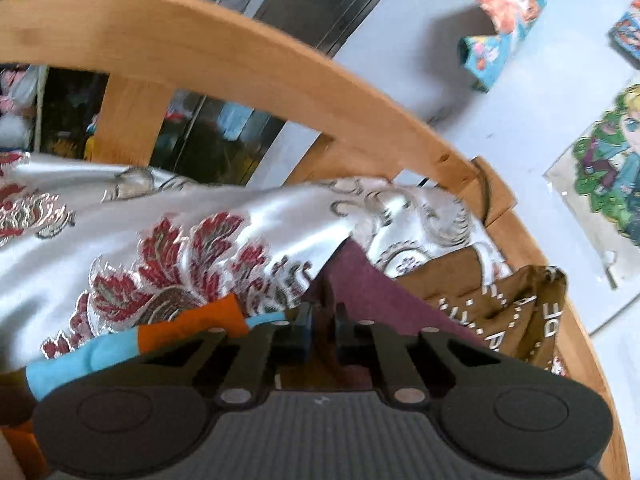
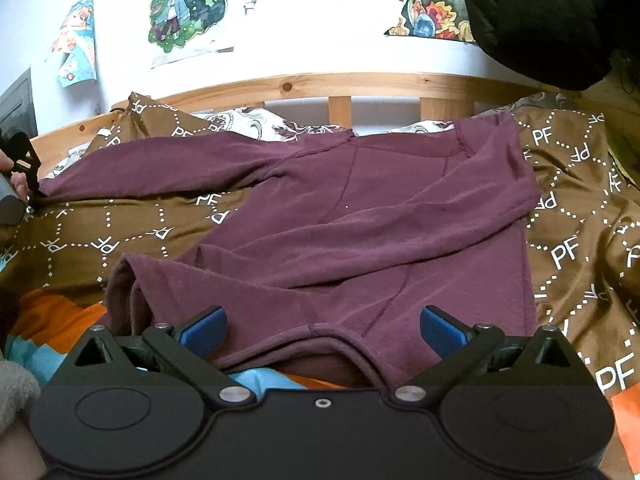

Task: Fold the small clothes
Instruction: 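Move the left tool to the other sleeve cuff and close on it, then lay the held sleeve across the shirt back and open the left tool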

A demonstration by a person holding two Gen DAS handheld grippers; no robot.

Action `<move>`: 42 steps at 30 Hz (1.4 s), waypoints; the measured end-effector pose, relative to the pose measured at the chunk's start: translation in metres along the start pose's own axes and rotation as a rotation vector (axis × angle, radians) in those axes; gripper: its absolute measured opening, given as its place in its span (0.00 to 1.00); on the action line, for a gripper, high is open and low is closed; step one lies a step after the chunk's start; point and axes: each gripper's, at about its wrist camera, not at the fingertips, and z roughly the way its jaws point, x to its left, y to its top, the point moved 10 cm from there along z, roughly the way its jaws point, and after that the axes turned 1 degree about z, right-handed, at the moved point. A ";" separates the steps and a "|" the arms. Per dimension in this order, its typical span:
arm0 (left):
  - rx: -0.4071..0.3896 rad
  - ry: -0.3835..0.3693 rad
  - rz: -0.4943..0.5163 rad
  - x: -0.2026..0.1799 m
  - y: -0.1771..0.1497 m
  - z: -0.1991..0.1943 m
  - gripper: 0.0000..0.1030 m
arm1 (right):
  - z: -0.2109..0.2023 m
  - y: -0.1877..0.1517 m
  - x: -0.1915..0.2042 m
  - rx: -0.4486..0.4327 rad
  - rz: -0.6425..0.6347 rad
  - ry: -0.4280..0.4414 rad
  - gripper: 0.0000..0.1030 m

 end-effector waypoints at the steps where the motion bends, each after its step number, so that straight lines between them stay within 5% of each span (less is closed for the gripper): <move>1: -0.018 -0.010 0.009 -0.003 0.001 -0.002 0.07 | 0.000 0.000 0.000 -0.001 0.000 0.001 0.99; 10: -0.175 -0.201 0.158 -0.046 0.008 -0.035 0.06 | -0.006 0.005 -0.003 -0.025 0.015 0.002 0.99; 17: -0.197 -0.609 0.396 -0.146 -0.001 -0.076 0.06 | -0.018 0.014 -0.007 -0.066 0.040 0.000 0.99; 21: -0.107 -0.897 0.542 -0.217 -0.042 -0.115 0.06 | -0.027 0.030 -0.024 -0.103 0.074 -0.029 0.99; 27: 0.128 -1.264 0.793 -0.283 -0.164 -0.183 0.06 | -0.046 0.048 -0.082 -0.168 0.223 -0.173 0.99; 30: 0.289 -1.330 0.906 -0.283 -0.232 -0.195 0.06 | -0.057 0.048 -0.111 -0.189 0.279 -0.244 0.99; 34: 0.473 -1.331 1.003 -0.254 -0.301 -0.194 0.06 | -0.067 0.045 -0.147 -0.197 0.336 -0.343 0.99; 42: 0.658 -1.301 1.138 -0.199 -0.356 -0.199 0.07 | -0.074 0.039 -0.158 -0.224 0.391 -0.363 0.99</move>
